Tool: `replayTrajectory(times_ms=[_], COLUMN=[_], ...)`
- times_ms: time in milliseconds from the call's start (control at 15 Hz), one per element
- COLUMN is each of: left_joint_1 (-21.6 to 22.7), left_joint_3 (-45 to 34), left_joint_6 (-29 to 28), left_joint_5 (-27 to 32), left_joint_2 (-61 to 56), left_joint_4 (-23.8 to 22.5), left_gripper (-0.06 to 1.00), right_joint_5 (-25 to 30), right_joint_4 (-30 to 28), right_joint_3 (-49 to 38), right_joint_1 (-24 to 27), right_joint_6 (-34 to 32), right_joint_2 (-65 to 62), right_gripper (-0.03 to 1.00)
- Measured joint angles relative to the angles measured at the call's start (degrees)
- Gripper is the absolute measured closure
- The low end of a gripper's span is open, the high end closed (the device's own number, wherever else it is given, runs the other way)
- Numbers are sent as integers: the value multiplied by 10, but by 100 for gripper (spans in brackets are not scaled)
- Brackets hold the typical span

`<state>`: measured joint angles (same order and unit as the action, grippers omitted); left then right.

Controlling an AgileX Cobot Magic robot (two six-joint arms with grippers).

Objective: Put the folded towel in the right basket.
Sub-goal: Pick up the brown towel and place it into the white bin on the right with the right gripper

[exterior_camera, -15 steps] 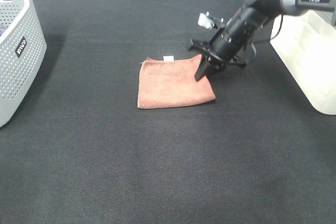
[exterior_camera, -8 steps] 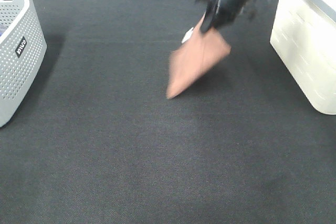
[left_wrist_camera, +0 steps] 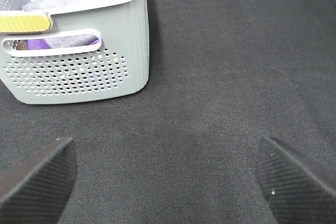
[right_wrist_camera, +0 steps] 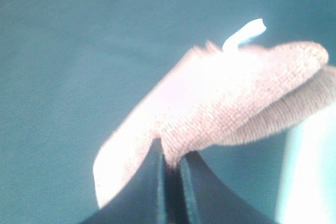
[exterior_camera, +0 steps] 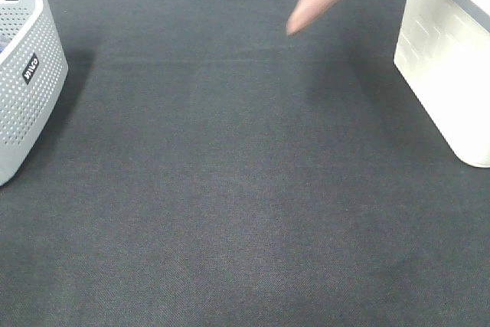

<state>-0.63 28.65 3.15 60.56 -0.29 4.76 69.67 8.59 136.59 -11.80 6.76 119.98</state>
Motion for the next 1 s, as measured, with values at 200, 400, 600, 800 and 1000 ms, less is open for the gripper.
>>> replayTrajectory(times_ms=[200, 400, 600, 800, 1000], left_joint_1=[-1, -1, -1, -1, -1], left_joint_3=[0, 0, 0, 0, 0], left_joint_6=[0, 0, 0, 0, 0], left_joint_5=[0, 0, 0, 0, 0], left_joint_2=[0, 0, 0, 0, 0], left_joint_4=[0, 0, 0, 0, 0], left_gripper=[7, 7, 7, 7, 7], right_joint_5=[0, 0, 0, 0, 0], right_joint_4=[-4, 34, 42, 43, 53], right_joint_3=[0, 0, 0, -35, -97], right_joint_1=[30, 126, 205, 260, 268], right_joint_6=[-9, -21, -26, -27, -27], right_joint_2=[-23, -47, -53, -56, -53], right_gripper=[97, 97, 97, 97, 97])
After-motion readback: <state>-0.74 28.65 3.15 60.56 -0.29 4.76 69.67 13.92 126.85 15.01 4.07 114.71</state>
